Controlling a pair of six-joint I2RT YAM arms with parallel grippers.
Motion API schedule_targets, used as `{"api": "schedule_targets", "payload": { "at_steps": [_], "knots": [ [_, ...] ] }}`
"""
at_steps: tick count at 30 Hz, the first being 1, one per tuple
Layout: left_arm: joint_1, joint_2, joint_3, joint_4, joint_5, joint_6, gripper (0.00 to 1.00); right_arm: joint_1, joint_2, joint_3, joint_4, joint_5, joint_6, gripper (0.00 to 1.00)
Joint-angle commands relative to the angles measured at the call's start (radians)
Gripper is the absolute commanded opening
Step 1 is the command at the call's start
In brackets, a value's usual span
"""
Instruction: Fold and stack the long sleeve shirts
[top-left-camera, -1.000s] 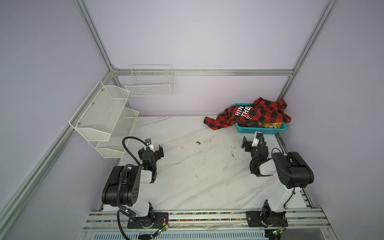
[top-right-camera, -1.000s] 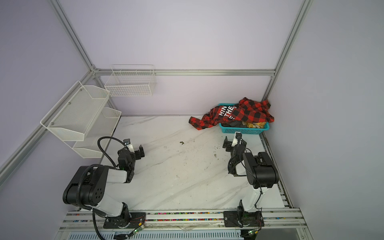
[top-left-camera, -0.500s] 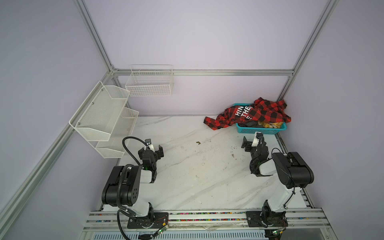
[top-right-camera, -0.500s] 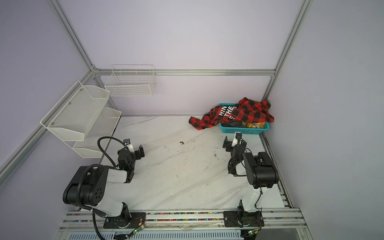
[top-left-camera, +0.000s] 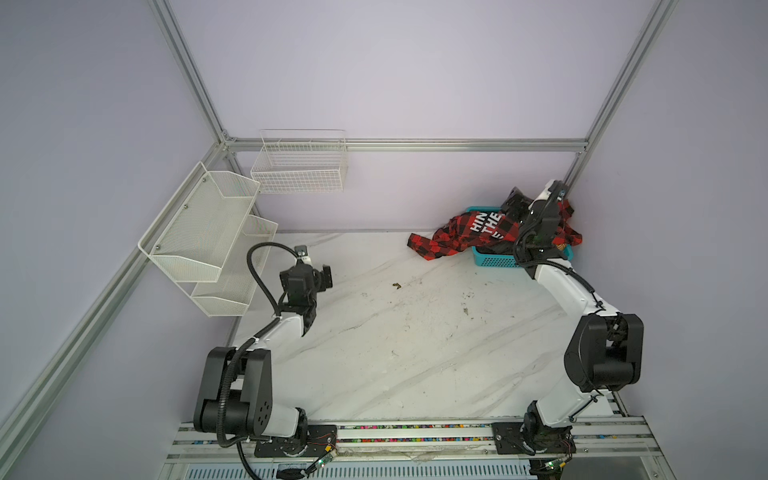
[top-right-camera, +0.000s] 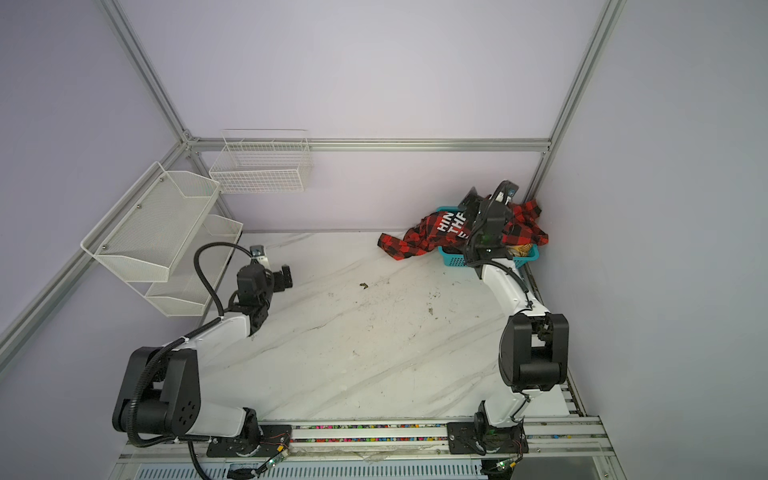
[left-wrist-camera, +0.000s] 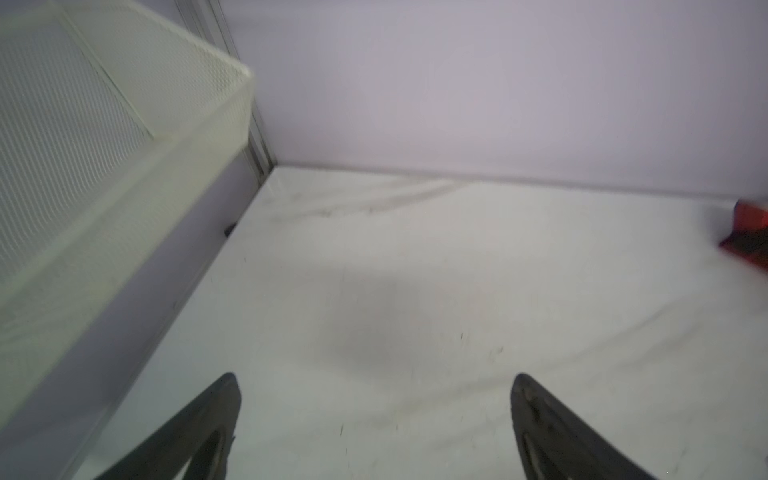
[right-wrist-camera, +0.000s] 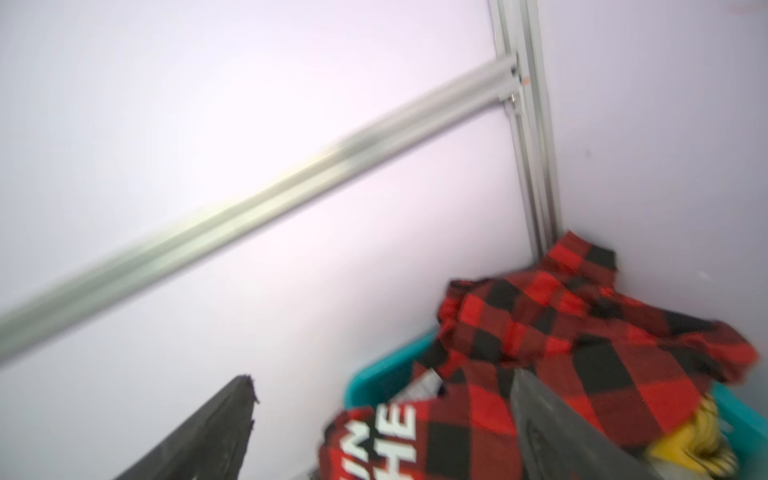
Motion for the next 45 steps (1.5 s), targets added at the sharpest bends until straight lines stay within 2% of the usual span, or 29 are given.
{"api": "schedule_targets", "payload": {
  "at_steps": [1, 3, 6, 9, 12, 16, 19, 21, 23, 28, 34, 37, 43, 45],
  "knots": [
    [-0.058, 0.014, 0.321, -0.33, -0.023, -0.228, 1.0, -0.004, 0.197, 0.278, -0.458, -0.031, 0.145, 0.97],
    [-0.118, 0.079, 0.42, -0.395, -0.004, -0.275, 1.0, 0.031, 0.344, 0.522, -0.644, 0.011, 0.114, 0.97],
    [-0.191, 0.163, 0.502, -0.424, 0.036, -0.303, 1.0, 0.05, 0.539, 0.842, -0.897, 0.056, 0.14, 0.97],
    [-0.216, 0.233, 0.545, -0.438, 0.094, -0.327, 1.0, 0.052, 0.628, 0.954, -0.979, 0.005, 0.121, 0.97],
    [-0.227, 0.285, 0.594, -0.483, 0.169, -0.348, 1.0, 0.053, 0.646, 0.955, -0.956, -0.042, 0.069, 0.89],
    [-0.25, 0.284, 0.584, -0.488, 0.171, -0.348, 1.0, 0.055, 0.689, 0.946, -0.948, -0.039, 0.041, 0.85],
    [-0.252, 0.276, 0.577, -0.503, 0.165, -0.339, 0.99, 0.055, 0.724, 0.927, -0.921, -0.042, 0.023, 0.75],
    [-0.252, 0.266, 0.583, -0.537, 0.154, -0.334, 0.97, 0.055, 0.758, 0.948, -0.94, -0.047, 0.019, 0.6],
    [-0.252, 0.251, 0.587, -0.564, 0.151, -0.336, 0.95, 0.055, 0.773, 0.962, -0.958, -0.049, 0.018, 0.39],
    [-0.251, 0.216, 0.55, -0.577, 0.148, -0.346, 0.93, 0.056, 0.718, 0.915, -0.905, -0.081, -0.007, 0.0],
    [-0.251, 0.174, 0.54, -0.612, 0.166, -0.386, 0.9, 0.106, 0.571, 0.826, -0.862, -0.121, -0.066, 0.0],
    [-0.252, 0.151, 0.521, -0.611, 0.165, -0.403, 0.89, 0.142, 0.501, 0.771, -0.863, -0.054, -0.085, 0.0],
    [-0.25, 0.149, 0.467, -0.618, 0.183, -0.444, 0.86, 0.141, 0.399, 0.617, -0.854, -0.038, -0.073, 0.0],
    [-0.251, 0.154, 0.463, -0.627, 0.199, -0.447, 0.86, 0.134, 0.378, 0.579, -0.872, 0.002, -0.038, 0.0]
  ]
}}
